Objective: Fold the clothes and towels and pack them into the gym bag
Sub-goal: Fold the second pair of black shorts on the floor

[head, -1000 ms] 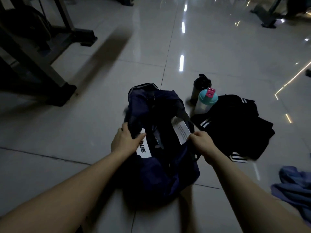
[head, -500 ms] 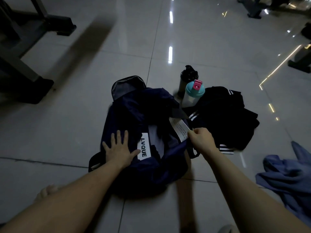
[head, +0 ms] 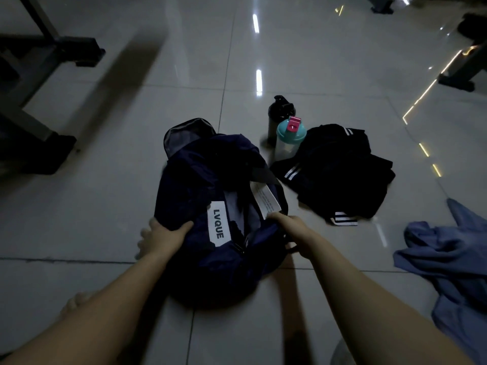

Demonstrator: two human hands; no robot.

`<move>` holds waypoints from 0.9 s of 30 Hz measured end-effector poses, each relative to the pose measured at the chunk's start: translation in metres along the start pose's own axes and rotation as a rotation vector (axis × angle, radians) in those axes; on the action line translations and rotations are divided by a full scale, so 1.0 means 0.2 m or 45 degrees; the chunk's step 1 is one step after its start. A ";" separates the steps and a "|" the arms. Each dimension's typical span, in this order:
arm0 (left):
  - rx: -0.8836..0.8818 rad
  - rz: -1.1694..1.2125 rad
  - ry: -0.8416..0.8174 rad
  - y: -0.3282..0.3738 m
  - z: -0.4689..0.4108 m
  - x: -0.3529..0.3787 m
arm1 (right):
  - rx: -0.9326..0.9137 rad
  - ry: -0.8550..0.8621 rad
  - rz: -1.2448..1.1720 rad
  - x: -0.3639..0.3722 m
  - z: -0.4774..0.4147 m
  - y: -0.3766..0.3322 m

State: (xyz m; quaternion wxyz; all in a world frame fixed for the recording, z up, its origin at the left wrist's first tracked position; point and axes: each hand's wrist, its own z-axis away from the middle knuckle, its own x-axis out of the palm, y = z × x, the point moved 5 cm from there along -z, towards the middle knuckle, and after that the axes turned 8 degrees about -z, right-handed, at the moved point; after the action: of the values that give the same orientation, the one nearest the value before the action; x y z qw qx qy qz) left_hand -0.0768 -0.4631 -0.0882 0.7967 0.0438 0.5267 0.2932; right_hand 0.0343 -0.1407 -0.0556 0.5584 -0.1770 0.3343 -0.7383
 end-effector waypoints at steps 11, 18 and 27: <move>-0.064 0.151 -0.136 0.06 -0.05 -0.10 | 0.072 0.019 -0.478 0.27 -0.04 0.09; -0.031 0.039 0.167 0.17 -0.29 -0.32 | 0.085 -0.065 -0.608 0.48 -0.20 -0.06; 0.064 0.052 -0.025 0.23 -0.42 -0.45 | -0.086 -0.020 -0.279 0.58 -0.23 -0.22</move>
State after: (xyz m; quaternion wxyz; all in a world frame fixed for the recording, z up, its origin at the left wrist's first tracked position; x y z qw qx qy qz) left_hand -0.1937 -0.4911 -0.0343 0.7943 0.0775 0.5250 0.2956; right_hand -0.0625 -0.2301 -0.0709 0.4708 -0.2370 0.3333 -0.7817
